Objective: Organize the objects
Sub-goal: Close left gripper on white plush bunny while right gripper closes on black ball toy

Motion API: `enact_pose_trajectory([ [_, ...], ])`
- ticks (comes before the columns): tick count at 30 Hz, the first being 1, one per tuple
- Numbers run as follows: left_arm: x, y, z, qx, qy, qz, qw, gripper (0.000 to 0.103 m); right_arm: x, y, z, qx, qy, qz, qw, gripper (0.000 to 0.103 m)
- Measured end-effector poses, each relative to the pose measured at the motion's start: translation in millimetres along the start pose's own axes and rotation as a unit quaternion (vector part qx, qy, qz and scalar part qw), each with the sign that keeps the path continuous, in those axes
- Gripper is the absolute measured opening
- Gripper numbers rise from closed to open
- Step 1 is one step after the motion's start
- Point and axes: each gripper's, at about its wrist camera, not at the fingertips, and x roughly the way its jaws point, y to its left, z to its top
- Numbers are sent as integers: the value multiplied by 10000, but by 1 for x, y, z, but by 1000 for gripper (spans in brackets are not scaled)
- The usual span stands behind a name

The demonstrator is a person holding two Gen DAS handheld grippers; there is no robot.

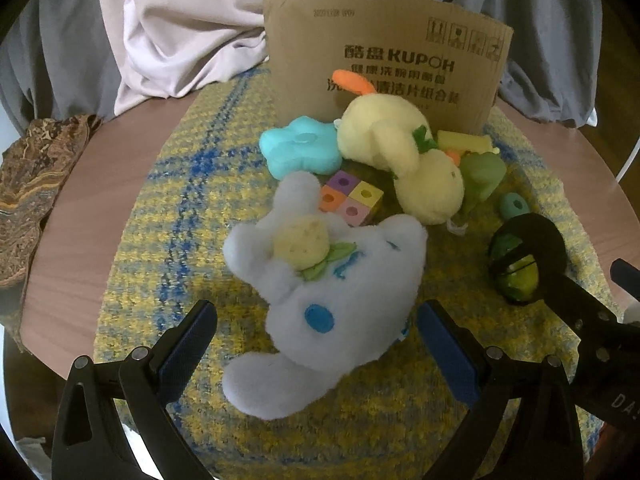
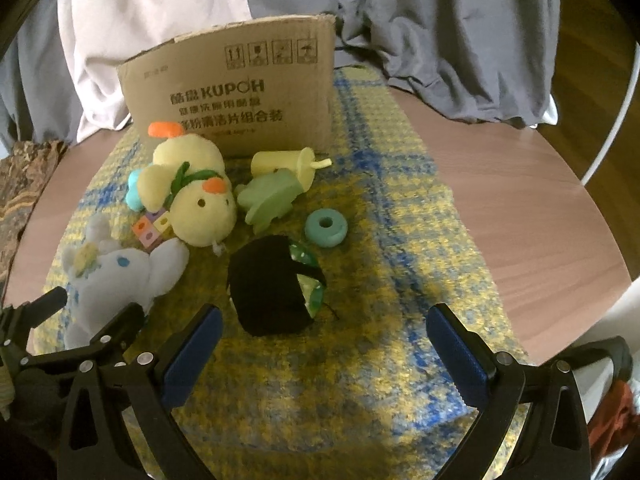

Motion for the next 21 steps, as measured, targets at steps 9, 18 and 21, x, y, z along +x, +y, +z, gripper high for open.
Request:
enact_pose_trajectory([
  [9,16,3,4,-35,122,-137,9998,101,28,2,9,18,290,357,9989,102],
  [18,24,-3,3,80,274,-460,9985,75,35,18,9,-257,359,577,9974,63],
  [21,22,-5,2,101,237,-524,9983,60,32,17,8,-237,325,622,9973,63],
])
